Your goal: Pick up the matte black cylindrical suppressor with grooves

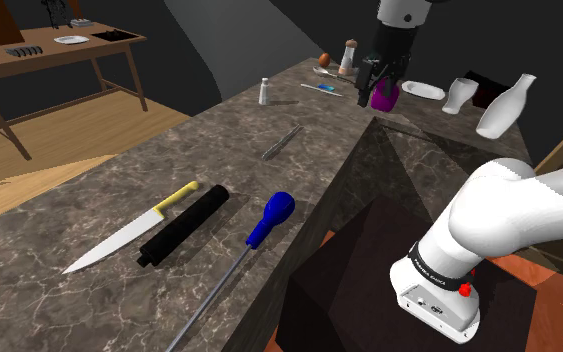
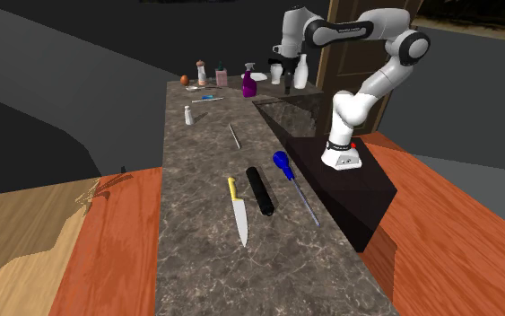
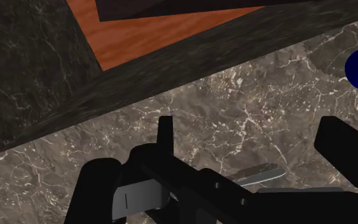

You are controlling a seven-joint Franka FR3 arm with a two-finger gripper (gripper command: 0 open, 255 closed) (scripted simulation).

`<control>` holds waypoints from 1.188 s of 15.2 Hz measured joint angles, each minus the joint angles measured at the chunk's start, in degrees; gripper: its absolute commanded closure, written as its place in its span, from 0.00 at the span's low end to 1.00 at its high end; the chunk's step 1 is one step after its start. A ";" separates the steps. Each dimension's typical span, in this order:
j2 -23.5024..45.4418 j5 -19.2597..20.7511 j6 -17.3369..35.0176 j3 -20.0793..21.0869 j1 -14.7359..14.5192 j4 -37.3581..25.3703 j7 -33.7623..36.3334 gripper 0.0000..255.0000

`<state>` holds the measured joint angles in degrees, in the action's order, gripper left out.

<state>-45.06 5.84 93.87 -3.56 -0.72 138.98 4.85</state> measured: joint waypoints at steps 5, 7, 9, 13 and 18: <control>-1.19 -3.28 1.05 4.59 -0.45 2.69 7.66 0.00; -2.15 -5.38 1.50 7.39 -0.70 4.29 12.44 0.00; -2.06 -7.75 3.08 10.53 -1.09 5.91 17.51 0.00; -0.08 -12.46 5.92 17.05 -1.76 6.84 27.81 0.00; 5.08 -17.06 10.83 24.75 -1.61 6.24 39.97 0.00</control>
<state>-39.97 -11.22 104.70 21.19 -2.34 145.21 44.81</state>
